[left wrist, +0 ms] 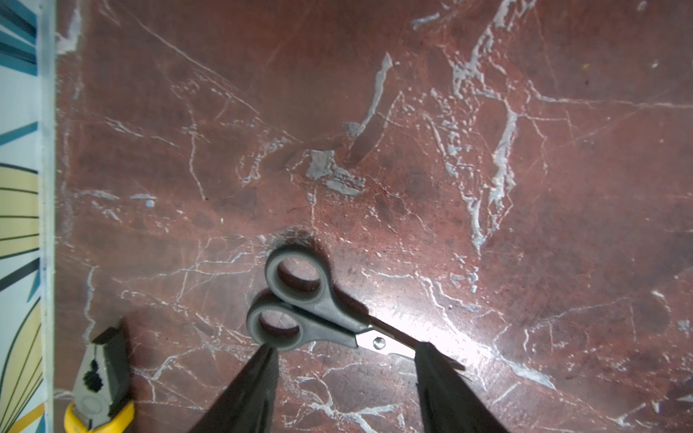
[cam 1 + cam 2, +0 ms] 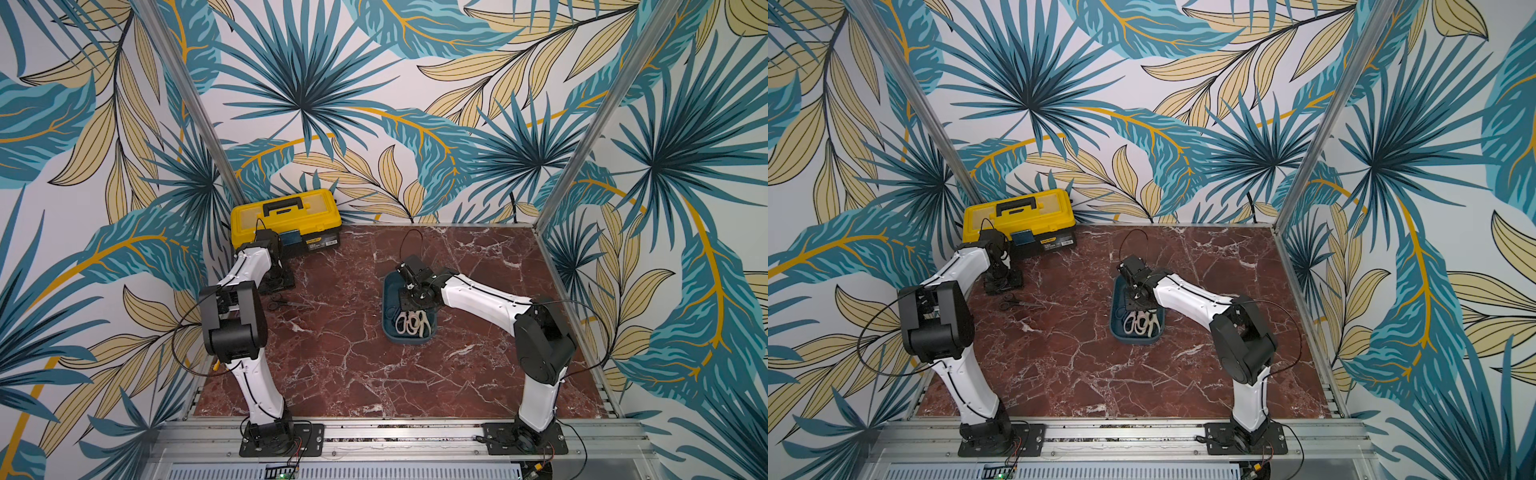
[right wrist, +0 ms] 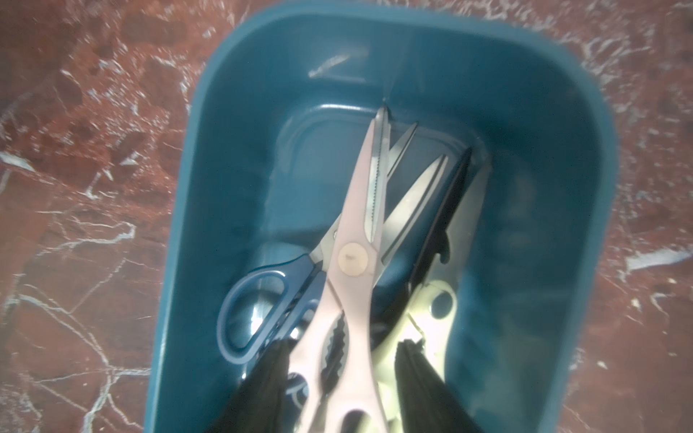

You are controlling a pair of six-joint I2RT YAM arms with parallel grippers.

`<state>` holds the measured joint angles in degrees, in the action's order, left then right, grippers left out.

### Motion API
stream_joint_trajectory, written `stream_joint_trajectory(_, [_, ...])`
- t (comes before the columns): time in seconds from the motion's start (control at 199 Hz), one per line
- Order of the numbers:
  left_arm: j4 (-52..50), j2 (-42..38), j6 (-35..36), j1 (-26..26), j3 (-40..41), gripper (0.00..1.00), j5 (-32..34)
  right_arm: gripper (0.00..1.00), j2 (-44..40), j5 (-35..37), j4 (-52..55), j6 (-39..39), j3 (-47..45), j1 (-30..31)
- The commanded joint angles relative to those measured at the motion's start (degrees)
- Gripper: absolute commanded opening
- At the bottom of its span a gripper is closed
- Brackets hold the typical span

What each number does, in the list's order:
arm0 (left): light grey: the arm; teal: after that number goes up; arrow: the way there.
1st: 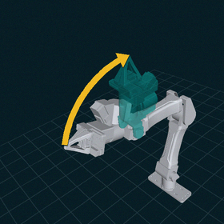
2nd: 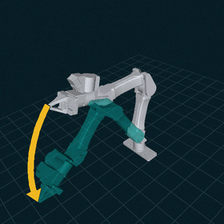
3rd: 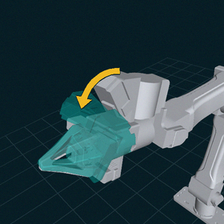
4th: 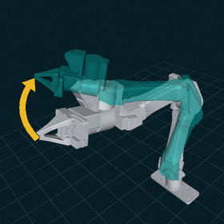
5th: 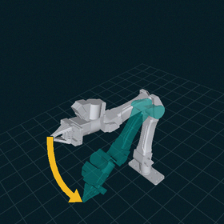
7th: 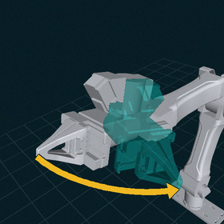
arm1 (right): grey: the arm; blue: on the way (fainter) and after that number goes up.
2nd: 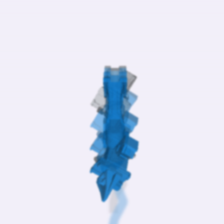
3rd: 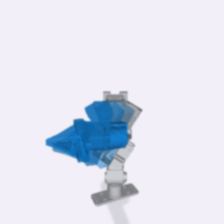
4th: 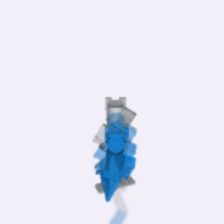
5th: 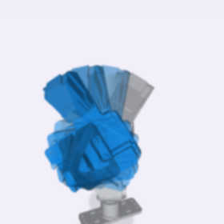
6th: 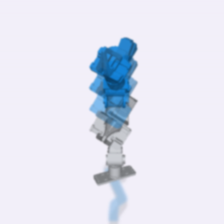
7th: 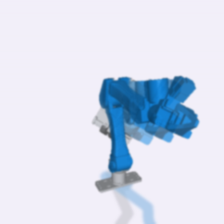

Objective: Put the scissors into the storage box
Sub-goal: Adjust the scissors in the storage box, then move the scissors to the center of the board.

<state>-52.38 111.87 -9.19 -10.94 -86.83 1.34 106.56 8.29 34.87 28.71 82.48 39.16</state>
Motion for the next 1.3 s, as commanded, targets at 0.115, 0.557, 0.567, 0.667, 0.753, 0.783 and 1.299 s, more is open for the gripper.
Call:
stream_joint_trajectory(0.115, [-1.0,2.1,0.2,0.0,1.5,0.61,-1.5,0.52,-7.5,2.4,1.3,-1.6,-0.8,0.3])
stream_joint_trajectory(0.557, [2.7,-8.7,-4.1,6.7,17.1,0.50,-5.8,0.55,-18.3,9.8,1.0,-5.4,-7.0,0.1])
stream_joint_trajectory(0.567, [3.0,-9.2,-4.3,7.0,17.8,0.50,-6.0,0.55,-18.4,9.9,1.0,-5.5,-7.2,0.0])
stream_joint_trajectory(0.667, [4.5,-14.9,-5.8,9.0,24.4,0.42,-12.0,0.55,-19.8,10.8,1.0,-5.8,-8.4,-0.2])
stream_joint_trajectory(0.753, [4.3,-20.1,-7.2,11.0,28.6,0.41,-14.5,0.56,-20.3,11.2,1.0,-5.8,-9.1,-0.4])
stream_joint_trajectory(0.783, [4.2,-22.3,-7.4,11.5,29.7,0.42,-14.7,0.56,-20.4,11.3,0.9,-5.9,-9.2,-0.3])
stream_joint_trajectory(1.299, [-1.0,-8.5,-0.5,2.4,8.8,0.56,1.3,0.56,-18.5,9.2,-0.8,-4.9,-8.5,-0.6])
